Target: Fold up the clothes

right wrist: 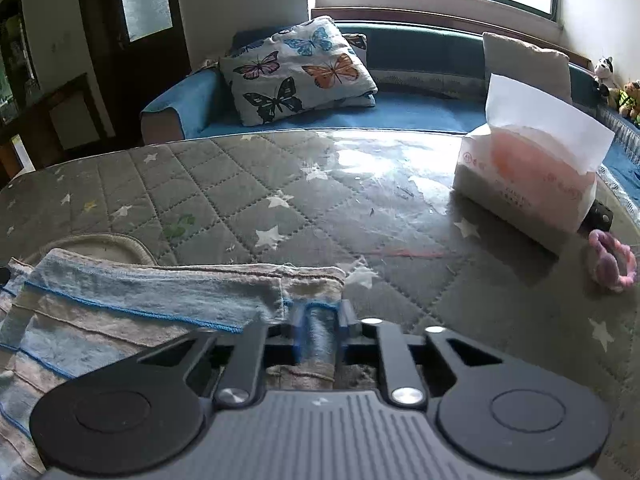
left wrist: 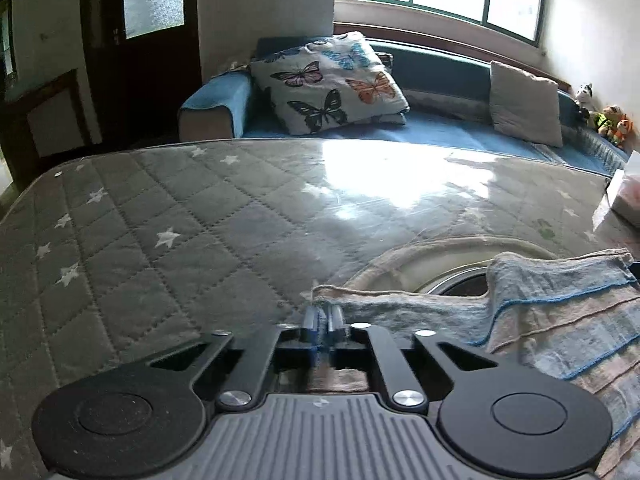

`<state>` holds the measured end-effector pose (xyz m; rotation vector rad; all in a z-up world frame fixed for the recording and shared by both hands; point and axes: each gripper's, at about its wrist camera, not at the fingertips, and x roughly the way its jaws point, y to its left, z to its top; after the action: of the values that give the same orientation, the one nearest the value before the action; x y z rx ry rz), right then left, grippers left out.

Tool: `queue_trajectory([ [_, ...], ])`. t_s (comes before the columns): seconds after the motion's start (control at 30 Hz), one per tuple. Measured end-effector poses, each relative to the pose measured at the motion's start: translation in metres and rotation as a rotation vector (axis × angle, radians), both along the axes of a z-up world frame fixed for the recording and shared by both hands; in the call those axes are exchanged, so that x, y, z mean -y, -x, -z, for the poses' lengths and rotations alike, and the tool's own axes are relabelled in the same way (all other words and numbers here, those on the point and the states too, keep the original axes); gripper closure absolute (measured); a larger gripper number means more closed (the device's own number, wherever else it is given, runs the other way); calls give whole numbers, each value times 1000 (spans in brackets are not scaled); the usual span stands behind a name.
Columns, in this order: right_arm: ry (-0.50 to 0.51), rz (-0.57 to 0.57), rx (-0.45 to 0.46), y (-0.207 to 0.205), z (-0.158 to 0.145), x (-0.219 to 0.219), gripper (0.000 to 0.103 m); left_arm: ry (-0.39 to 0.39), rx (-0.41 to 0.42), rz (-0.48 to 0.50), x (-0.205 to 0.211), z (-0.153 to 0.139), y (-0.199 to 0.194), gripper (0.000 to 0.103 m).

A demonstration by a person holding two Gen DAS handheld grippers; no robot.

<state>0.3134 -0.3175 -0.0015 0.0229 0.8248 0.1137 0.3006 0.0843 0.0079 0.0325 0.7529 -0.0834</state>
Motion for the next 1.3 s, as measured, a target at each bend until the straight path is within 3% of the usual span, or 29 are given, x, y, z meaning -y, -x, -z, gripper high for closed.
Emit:
queue_trajectory([
  [0.2, 32, 8, 63, 2, -11, -3, 100, -25, 89, -90, -16, -16, -1, 103],
  [0.4, 30, 26, 124, -9, -19, -4, 101, -25, 151, -96, -20, -24, -10, 103],
  [0.6, 66, 17, 72, -29, 3, -13, 100, -116, 72, -119, -15, 2, -27, 102],
  [0.77, 86, 1, 73, -22, -3, -15, 92, -130, 47, -148, -19, 1, -22, 88],
  [0.83, 88, -12, 75, -13, -10, -16, 90, -133, 57, -148, -18, -6, -12, 60],
  [0.93, 66, -45, 64, 4, -19, -20, 71, -131, 60, -119, -14, -12, 11, 54],
  [1.3, 94, -192, 8, 90, -26, -48, 49, -190, 28, 8, 14, -3, 105, 34],
])
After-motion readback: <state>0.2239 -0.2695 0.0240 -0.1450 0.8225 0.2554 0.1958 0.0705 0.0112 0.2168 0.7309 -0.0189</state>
